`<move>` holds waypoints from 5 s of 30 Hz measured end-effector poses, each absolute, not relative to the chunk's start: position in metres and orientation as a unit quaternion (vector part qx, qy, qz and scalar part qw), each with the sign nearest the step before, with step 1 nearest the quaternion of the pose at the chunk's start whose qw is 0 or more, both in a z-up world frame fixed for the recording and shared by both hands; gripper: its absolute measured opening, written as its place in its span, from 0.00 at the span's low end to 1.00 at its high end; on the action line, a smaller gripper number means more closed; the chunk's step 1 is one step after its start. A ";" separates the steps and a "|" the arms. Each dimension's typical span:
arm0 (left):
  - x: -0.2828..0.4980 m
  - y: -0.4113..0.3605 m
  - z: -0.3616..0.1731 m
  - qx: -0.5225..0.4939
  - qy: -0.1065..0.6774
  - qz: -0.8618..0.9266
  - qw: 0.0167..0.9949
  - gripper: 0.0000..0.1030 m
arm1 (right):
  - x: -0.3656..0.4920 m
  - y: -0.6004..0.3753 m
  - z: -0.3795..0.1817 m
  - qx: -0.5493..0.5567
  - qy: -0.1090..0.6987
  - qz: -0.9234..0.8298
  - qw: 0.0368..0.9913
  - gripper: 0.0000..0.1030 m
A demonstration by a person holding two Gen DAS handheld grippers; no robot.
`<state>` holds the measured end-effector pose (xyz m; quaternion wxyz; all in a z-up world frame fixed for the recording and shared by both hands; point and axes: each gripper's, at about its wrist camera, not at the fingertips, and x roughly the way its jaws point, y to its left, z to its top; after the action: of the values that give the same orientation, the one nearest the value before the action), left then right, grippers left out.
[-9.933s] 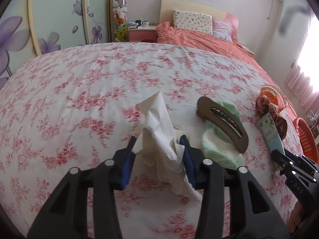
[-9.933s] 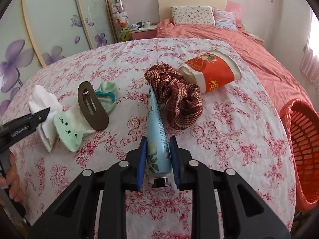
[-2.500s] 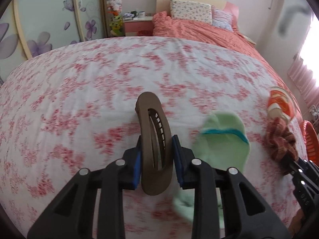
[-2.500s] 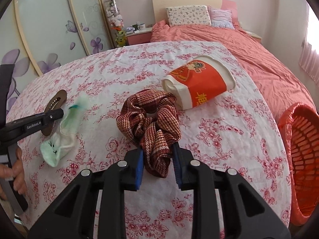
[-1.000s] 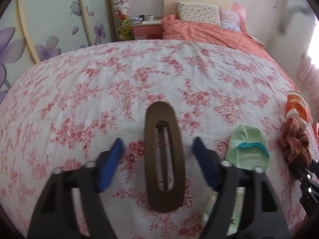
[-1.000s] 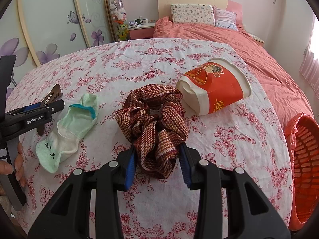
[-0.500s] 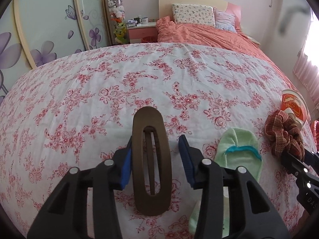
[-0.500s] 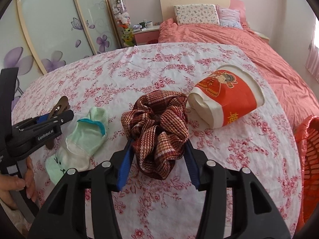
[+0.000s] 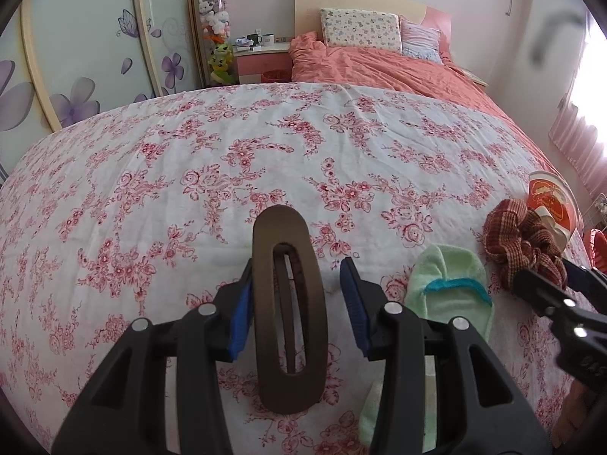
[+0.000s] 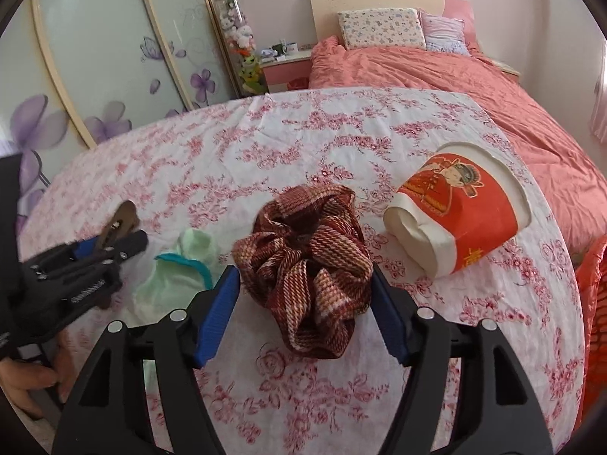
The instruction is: Collect trash
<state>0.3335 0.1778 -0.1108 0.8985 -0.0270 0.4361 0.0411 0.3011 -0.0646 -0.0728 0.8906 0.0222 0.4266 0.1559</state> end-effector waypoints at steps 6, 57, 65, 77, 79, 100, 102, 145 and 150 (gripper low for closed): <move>0.335 0.176 -0.111 -0.025 0.435 0.036 0.899 0.26 | 0.300 -0.066 -0.074 0.027 0.426 0.158 0.890 0.28; 0.229 -0.013 0.035 0.016 0.347 -0.158 0.924 0.26 | 0.177 -0.245 0.041 0.110 0.269 0.059 0.955 0.24; 0.219 -0.105 0.037 0.028 0.338 -0.252 0.906 0.26 | 0.158 -0.317 0.039 0.148 0.252 -0.004 0.956 0.24; 0.232 -0.230 -0.002 0.059 0.357 -0.340 0.868 0.26 | 0.166 -0.396 0.005 0.203 0.267 -0.077 0.939 0.24; 0.238 -0.243 -0.009 0.062 0.361 -0.347 0.863 0.26 | 0.164 -0.401 0.002 0.207 0.268 -0.081 0.937 0.24; 0.295 -0.275 -0.071 0.071 0.406 -0.323 0.852 0.52 | 0.181 -0.437 -0.036 0.267 0.303 -0.079 0.911 0.43; 0.298 -0.269 -0.074 0.071 0.410 -0.311 0.854 0.53 | 0.180 -0.437 -0.038 0.271 0.305 -0.076 0.910 0.52; 0.283 0.105 -0.116 0.012 0.459 0.008 0.888 0.75 | 0.219 -0.214 -0.050 0.094 0.396 0.042 0.912 0.65; 0.295 0.115 -0.111 0.001 0.458 0.020 0.889 0.28 | 0.234 -0.187 -0.057 0.082 0.406 0.058 0.908 0.65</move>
<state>0.2946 0.1148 -0.1114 0.8888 0.0015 0.4578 0.0198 0.2335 -0.1867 -0.0567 0.9081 0.0820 0.4064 0.0581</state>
